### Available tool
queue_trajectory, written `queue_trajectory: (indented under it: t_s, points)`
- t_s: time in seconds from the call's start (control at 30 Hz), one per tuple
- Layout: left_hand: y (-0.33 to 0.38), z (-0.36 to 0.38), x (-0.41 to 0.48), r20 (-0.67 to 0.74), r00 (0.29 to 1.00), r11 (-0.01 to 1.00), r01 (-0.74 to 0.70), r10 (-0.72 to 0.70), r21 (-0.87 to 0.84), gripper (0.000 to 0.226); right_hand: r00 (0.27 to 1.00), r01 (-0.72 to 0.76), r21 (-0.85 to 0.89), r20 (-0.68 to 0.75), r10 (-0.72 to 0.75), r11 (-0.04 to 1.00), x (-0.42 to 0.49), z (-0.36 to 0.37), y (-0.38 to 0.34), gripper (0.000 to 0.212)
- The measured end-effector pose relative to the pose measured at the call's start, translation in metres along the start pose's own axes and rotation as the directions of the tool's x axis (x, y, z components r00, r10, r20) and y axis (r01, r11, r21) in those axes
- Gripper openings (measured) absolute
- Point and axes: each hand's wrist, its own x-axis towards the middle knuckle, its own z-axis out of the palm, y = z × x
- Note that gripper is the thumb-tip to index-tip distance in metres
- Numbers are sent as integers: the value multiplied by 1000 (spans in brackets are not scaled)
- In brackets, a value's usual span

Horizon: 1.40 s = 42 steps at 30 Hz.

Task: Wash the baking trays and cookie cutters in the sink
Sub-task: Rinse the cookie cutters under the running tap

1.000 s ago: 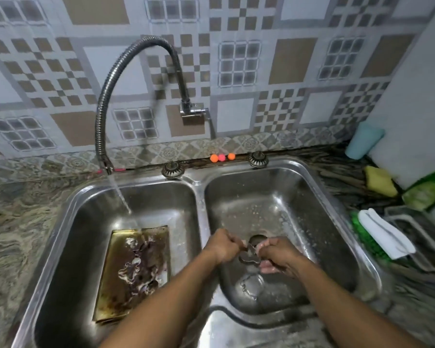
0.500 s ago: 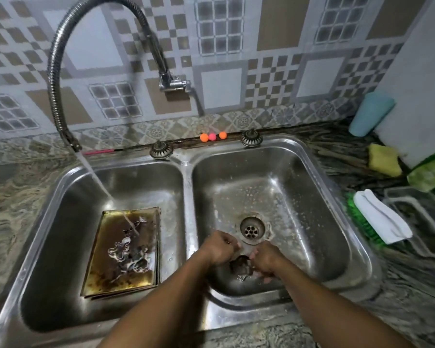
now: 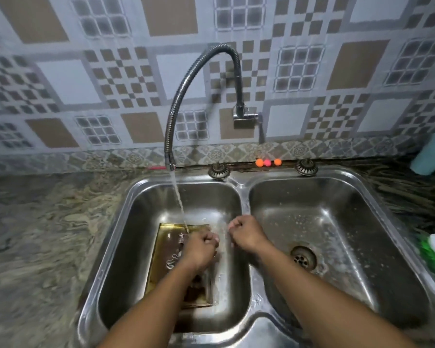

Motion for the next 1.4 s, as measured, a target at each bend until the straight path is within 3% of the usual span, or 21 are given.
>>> queue_trajectory:
  t_s: [0.1, 0.23, 0.33, 0.47, 0.6, 0.7, 0.83, 1.0, 1.07, 1.17, 1.27, 1.4]
  points:
    - [-46, -44, 7, -77, 994, 994, 78, -72, 82, 20, 988, -96, -100, 107, 107, 990, 6, 63, 10, 13]
    - [-95, -80, 17, -68, 985, 980, 165, -158, 115, 21, 964, -173, -222, 161, 211, 960, 6, 130, 40, 8]
    - [-115, -93, 25, -41, 979, 969, 204, -201, 139, 25, 962, -219, -231, 112, 249, 948, 6, 155, 48, 21]
    - [-120, -95, 31, 12, 979, 970, 199, -203, 143, 22, 963, -265, -198, -2, 270, 944, 14, 161, 44, 11]
    - [-104, -97, 32, 110, 977, 983, 174, -180, 67, 4, 980, -196, -133, -58, 190, 971, 25, 149, 21, 15]
    - [-83, -99, 36, 175, 972, 976, 180, -157, -126, 19, 997, 23, -131, -76, -33, 991, 36, 131, -19, 14]
    - [-46, -102, 40, 134, 982, 881, 177, -131, -439, 19, 956, 274, -257, -33, -292, 927, 34, 104, -75, 18]
    - [-9, -104, 46, 142, 985, 706, 166, -94, -688, 25, 847, 491, -264, -76, -526, 830, 13, 76, -95, 20]
    - [-2, -106, 50, 113, 990, 668, 141, -85, -731, 26, 840, 506, -205, -103, -533, 838, 4, 70, -89, 23]
    - [5, -113, 51, 54, 996, 660, 92, -77, -746, 26, 907, 398, -66, -126, -403, 915, -4, 67, -78, 21]
    - [8, -119, 46, 61, 995, 629, 95, -76, -772, 23, 926, 355, 21, -146, -348, 935, -3, 69, -86, 14]
    - [5, -116, 39, 134, 984, 527, 176, -117, -831, 22, 935, 341, -68, -75, -346, 937, 2, 69, -122, 15]
